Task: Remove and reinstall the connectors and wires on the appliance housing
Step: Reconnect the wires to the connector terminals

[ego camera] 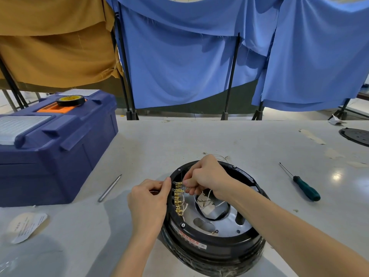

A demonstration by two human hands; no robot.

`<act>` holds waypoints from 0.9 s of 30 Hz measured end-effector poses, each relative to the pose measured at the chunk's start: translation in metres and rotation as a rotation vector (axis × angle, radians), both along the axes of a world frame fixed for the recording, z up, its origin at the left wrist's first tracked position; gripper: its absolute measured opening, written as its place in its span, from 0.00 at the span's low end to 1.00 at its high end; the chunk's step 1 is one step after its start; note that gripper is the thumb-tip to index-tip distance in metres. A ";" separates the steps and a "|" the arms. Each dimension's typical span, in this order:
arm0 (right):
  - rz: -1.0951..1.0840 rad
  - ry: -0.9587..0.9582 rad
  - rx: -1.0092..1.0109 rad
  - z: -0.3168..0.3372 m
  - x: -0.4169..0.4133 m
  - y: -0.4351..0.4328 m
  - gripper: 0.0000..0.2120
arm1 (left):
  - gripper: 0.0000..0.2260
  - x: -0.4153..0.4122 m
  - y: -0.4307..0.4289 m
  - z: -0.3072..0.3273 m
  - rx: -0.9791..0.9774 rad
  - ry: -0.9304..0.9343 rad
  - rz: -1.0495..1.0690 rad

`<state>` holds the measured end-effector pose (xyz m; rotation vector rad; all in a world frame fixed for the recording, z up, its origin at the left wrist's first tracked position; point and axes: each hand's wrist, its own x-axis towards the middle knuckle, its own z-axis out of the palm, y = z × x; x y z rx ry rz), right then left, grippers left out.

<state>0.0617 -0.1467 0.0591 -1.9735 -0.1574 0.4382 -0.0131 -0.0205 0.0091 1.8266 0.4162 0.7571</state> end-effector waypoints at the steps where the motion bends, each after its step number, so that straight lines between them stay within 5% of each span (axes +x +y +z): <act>1: -0.027 -0.020 -0.027 0.000 0.000 0.004 0.09 | 0.13 0.000 0.000 0.000 -0.002 0.002 -0.004; 15: -0.163 -0.068 -0.116 -0.004 0.003 0.027 0.10 | 0.12 0.004 0.003 0.000 0.038 0.037 -0.017; 21: 0.037 0.018 -0.037 0.001 -0.004 0.005 0.03 | 0.11 0.000 0.005 0.000 0.038 0.044 -0.014; 23: 0.101 0.042 -0.005 0.003 -0.007 -0.006 0.08 | 0.11 -0.001 0.006 0.000 0.005 0.048 -0.026; 27: 0.150 -0.170 -0.081 0.006 -0.016 -0.021 0.13 | 0.09 -0.009 0.007 -0.001 -0.103 0.034 -0.106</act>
